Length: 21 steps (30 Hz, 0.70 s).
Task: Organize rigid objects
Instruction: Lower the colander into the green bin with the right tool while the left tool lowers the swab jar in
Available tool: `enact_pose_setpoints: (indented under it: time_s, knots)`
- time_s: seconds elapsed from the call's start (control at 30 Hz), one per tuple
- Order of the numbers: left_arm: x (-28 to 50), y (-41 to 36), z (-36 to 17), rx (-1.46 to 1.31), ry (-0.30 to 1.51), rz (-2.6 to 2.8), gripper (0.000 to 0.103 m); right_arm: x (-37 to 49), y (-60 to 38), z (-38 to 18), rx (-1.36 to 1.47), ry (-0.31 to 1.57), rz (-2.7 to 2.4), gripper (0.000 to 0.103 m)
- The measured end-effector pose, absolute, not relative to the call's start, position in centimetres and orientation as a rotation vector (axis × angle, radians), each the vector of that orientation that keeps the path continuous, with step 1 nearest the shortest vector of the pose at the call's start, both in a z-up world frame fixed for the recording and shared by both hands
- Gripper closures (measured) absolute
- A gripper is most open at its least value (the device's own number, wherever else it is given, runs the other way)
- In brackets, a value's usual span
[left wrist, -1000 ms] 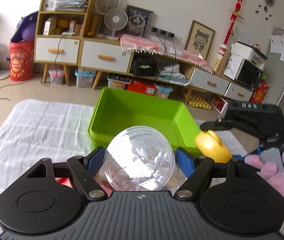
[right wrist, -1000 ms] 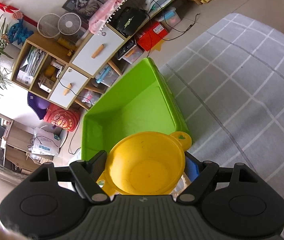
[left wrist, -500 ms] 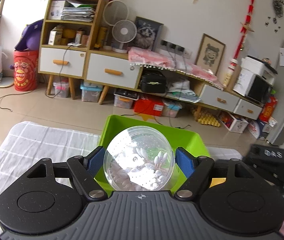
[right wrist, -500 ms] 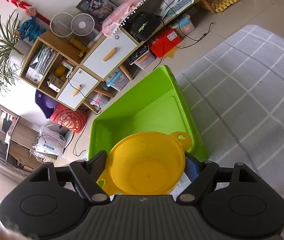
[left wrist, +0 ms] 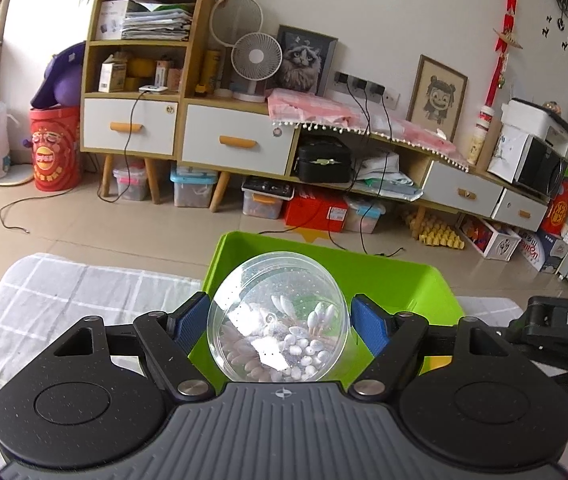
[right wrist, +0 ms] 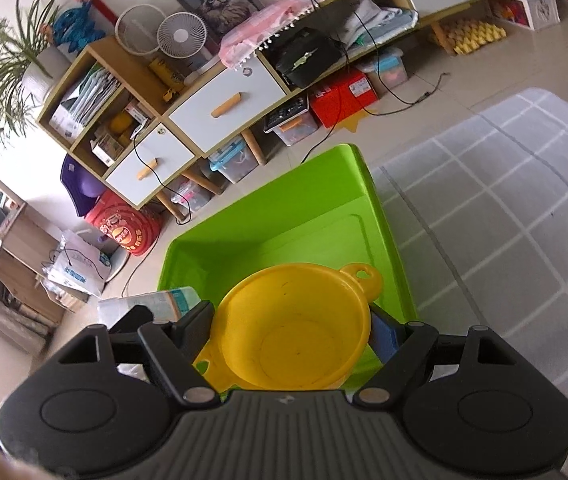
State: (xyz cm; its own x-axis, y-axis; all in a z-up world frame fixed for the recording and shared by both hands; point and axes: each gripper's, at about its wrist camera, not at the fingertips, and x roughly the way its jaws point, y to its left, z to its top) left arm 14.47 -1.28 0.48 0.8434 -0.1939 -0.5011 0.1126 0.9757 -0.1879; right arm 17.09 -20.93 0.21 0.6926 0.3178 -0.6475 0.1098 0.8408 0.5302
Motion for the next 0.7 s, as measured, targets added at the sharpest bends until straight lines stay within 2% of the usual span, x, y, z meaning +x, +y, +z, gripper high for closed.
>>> enact_pose_setpoints:
  time_s: [0.47,0.5,0.57,0.6,0.7]
  knots:
    - [14.5,-1.3,-0.9,-0.144,0.563,-0.16,0.025,17.9,-21.1,0.0,0.561,0.808,0.12,0.045]
    - [14.5,-1.3,-0.8,-0.15,0.564,-0.168,0.023,18.0,-21.1,0.0,0.569,0.815,0.124,0.042]
    - [14.5,-1.3,-0.7,-0.15,0.573,-0.191,0.009,18.0,-21.3,-0.1,0.586,0.822,0.13,0.033]
    - [14.4,-1.4,-0.6,-0.14,0.567,-0.191,0.007,18.0,-21.4,0.0,0.589,0.822,0.127,0.029]
    - [13.9,-1.7,-0.1,-0.108,0.547,-0.194,0.002,17.7,-21.6,0.2,0.589,0.818,0.125,0.028]
